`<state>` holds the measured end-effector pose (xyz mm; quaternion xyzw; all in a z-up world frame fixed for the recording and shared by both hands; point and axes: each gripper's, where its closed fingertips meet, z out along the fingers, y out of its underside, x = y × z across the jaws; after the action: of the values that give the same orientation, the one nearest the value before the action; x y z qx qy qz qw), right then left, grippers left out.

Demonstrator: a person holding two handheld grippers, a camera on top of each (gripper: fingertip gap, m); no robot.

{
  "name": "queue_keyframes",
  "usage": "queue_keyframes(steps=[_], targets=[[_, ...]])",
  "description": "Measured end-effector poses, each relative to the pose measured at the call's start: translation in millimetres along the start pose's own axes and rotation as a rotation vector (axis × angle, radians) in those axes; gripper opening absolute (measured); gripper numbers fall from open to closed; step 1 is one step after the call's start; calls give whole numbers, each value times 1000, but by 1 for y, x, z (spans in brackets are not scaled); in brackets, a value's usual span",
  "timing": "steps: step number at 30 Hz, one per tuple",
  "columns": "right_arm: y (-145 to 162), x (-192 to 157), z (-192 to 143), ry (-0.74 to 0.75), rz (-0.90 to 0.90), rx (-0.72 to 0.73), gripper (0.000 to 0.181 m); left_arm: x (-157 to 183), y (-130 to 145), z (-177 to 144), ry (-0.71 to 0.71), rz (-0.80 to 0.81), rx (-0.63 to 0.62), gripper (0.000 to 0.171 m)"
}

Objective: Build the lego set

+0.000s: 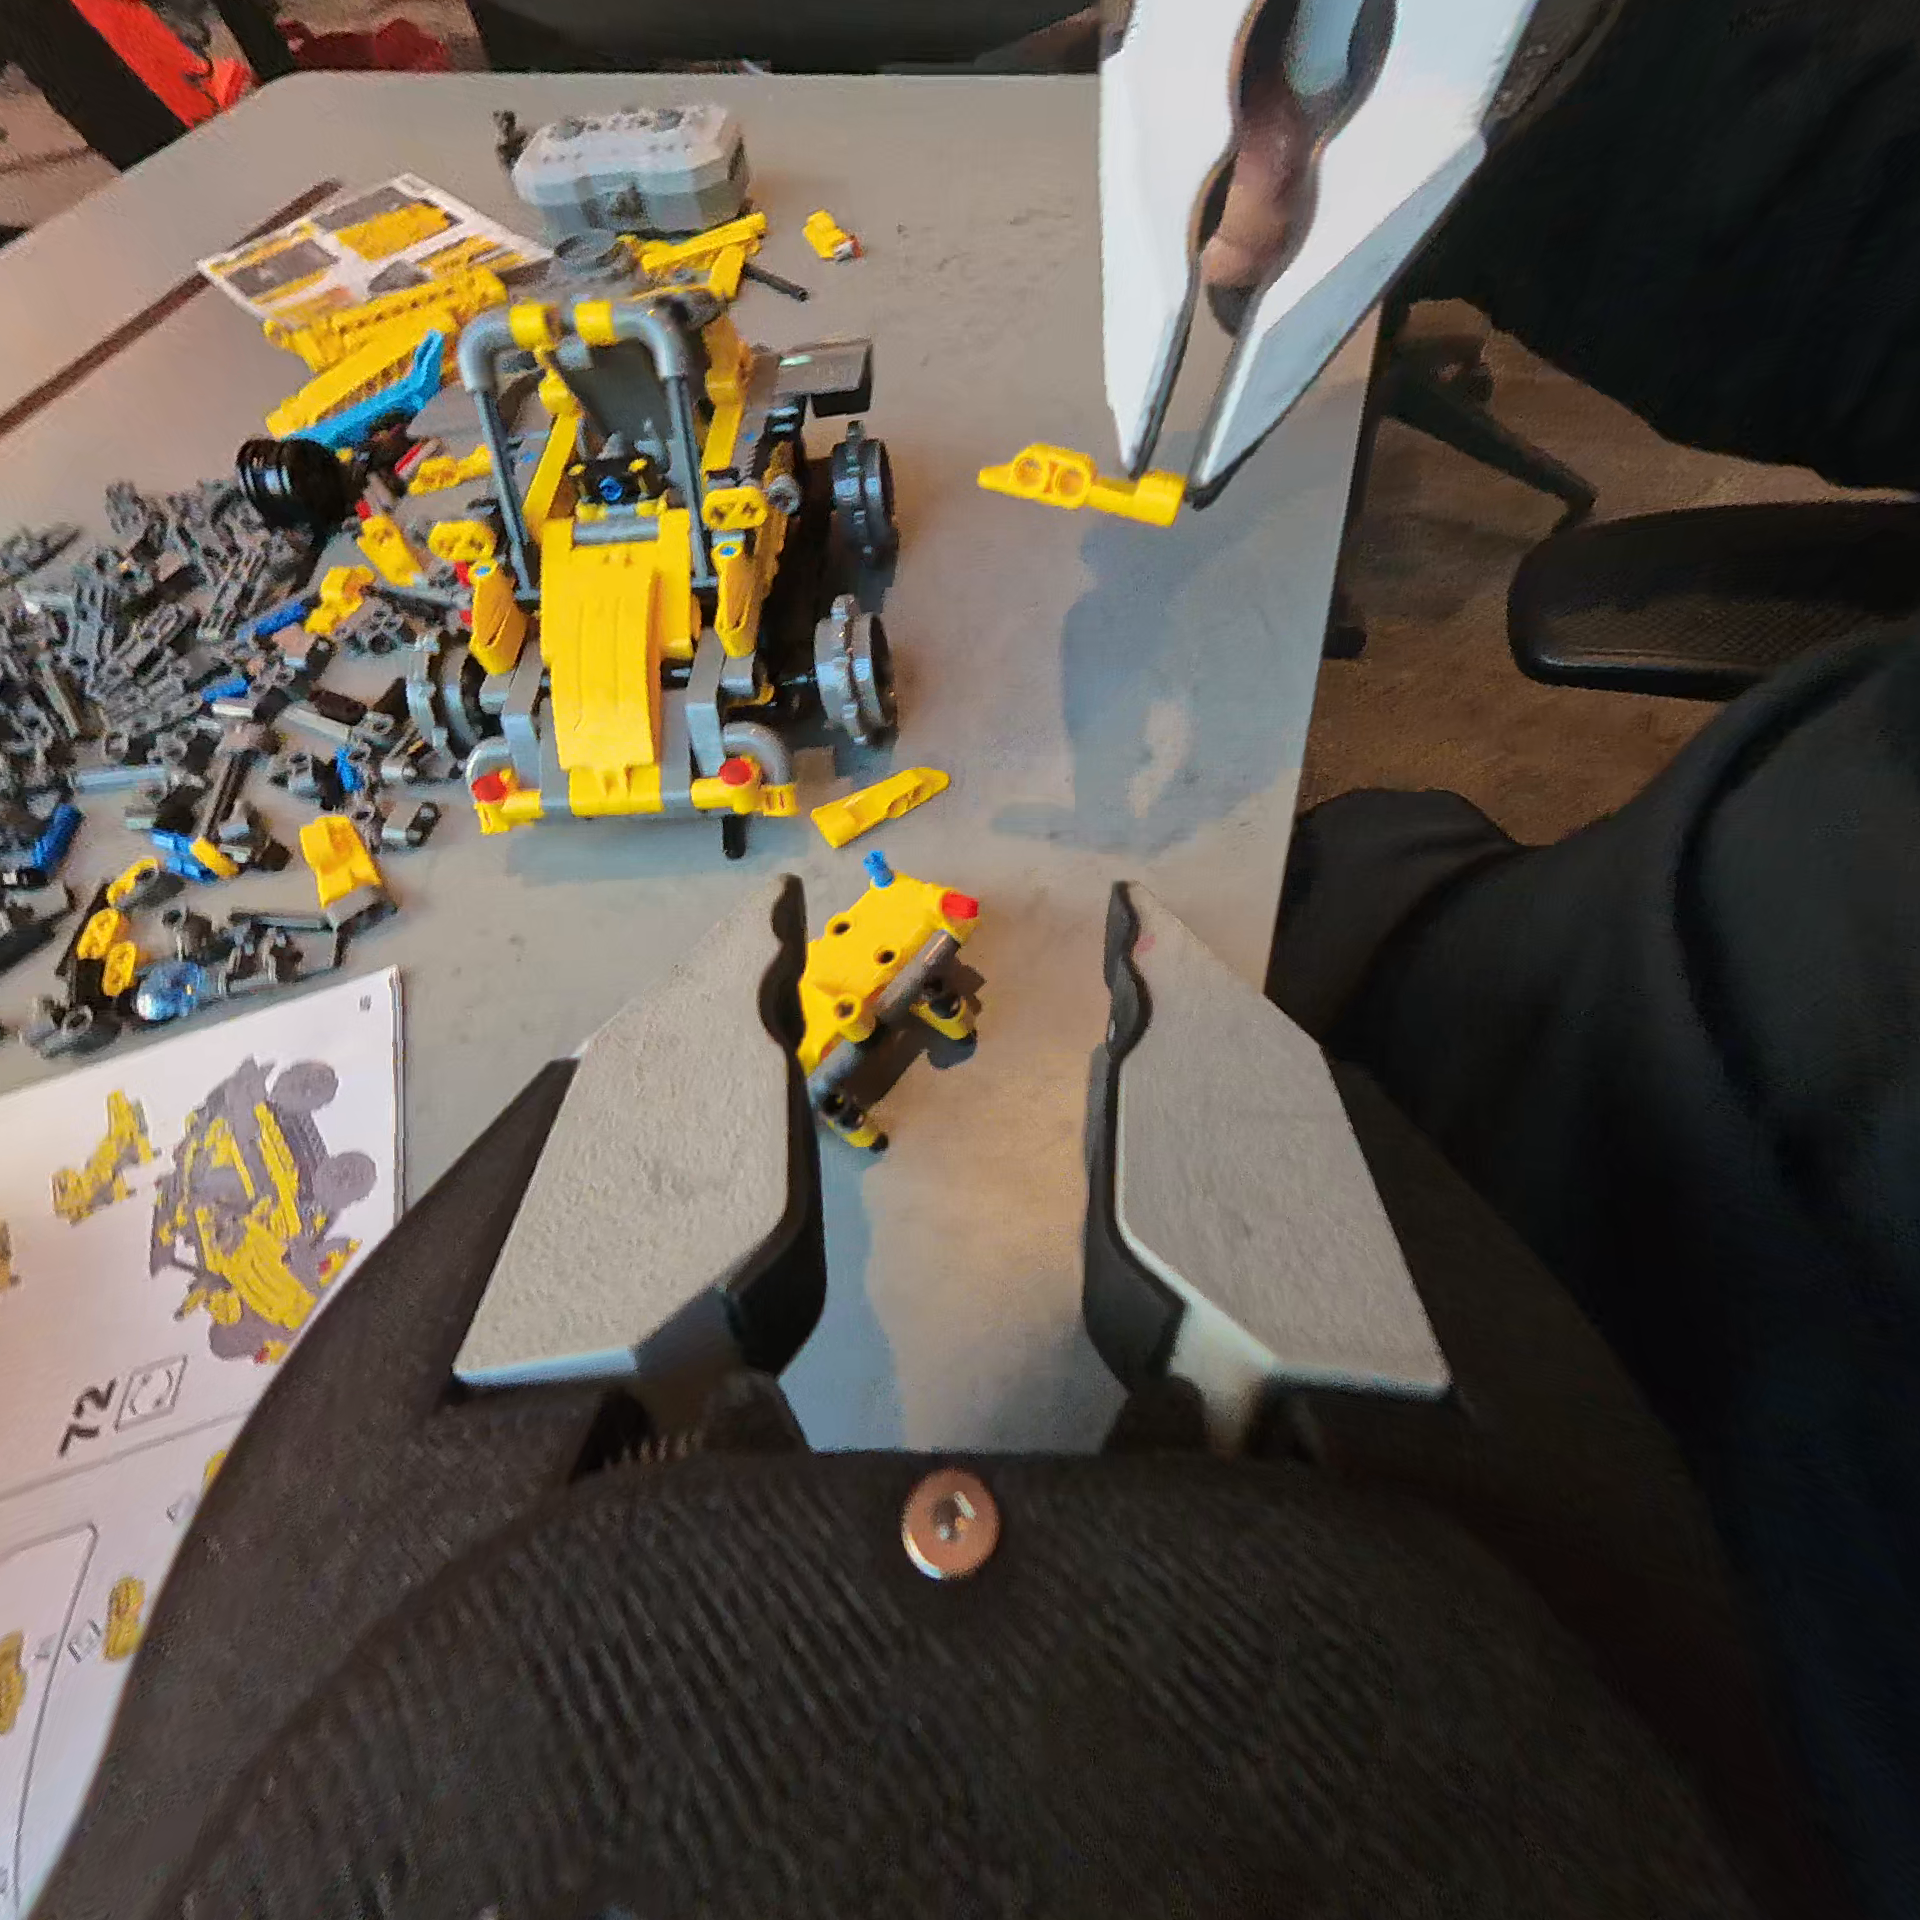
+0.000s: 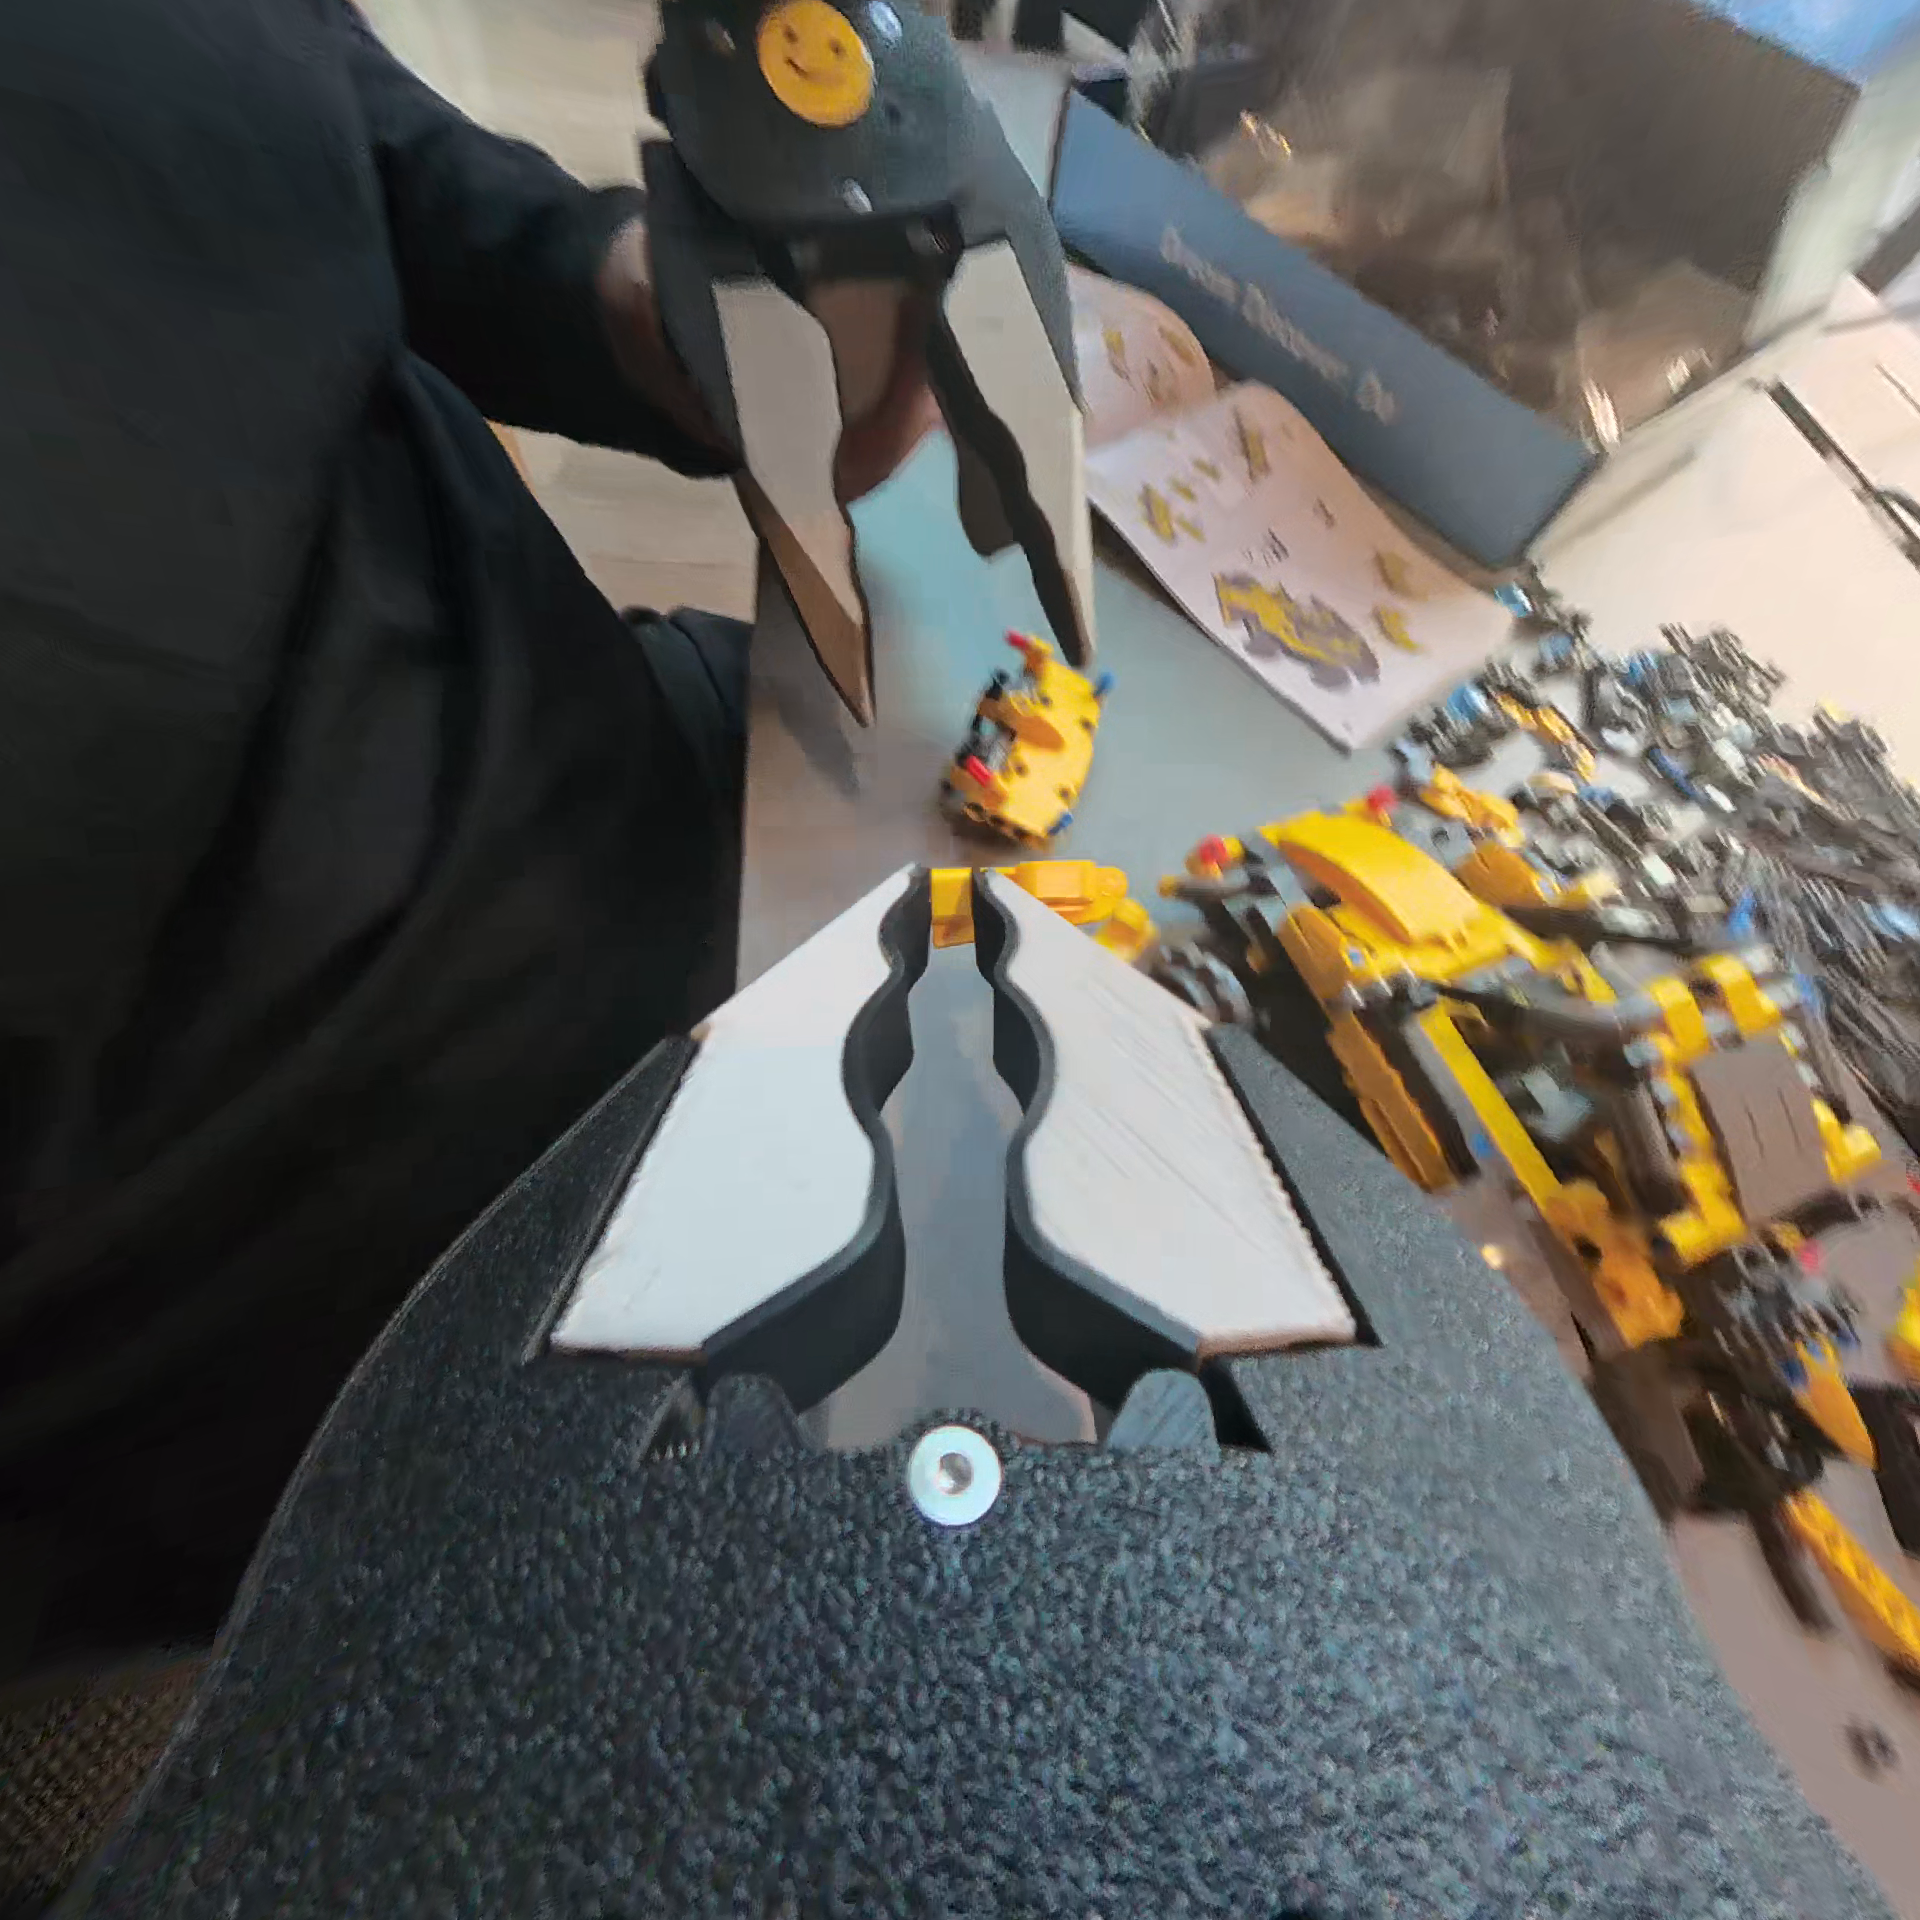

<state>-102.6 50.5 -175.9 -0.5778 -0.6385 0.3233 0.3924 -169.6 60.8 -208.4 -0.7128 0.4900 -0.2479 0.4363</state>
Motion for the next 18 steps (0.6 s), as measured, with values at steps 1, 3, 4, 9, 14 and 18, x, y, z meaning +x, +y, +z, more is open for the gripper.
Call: queue_keyframes(steps=[1, 3, 4, 9, 14, 18], targets=[[-7, -6, 5, -34, -7, 22, 8, 3, -2, 2, 0, 23, -4, 52], [-13, -14, 15, -85, -10, 41, 8, 11, -2, 5, 10, 52, -15, 47], [-12, -15, 21, -91, -16, 31, 8, 15, -2, 7, 14, 62, -19, 45], [-1, -27, 43, -142, 8, -13, 8, 26, 13, 7, -45, 126, -51, 37], [4, -27, 55, -160, 40, -39, 8, 23, 15, 4, -151, 247, -39, 25], [3, -25, 57, -156, 48, -51, 8, 20, 18, 5, -158, 239, -48, 26]])
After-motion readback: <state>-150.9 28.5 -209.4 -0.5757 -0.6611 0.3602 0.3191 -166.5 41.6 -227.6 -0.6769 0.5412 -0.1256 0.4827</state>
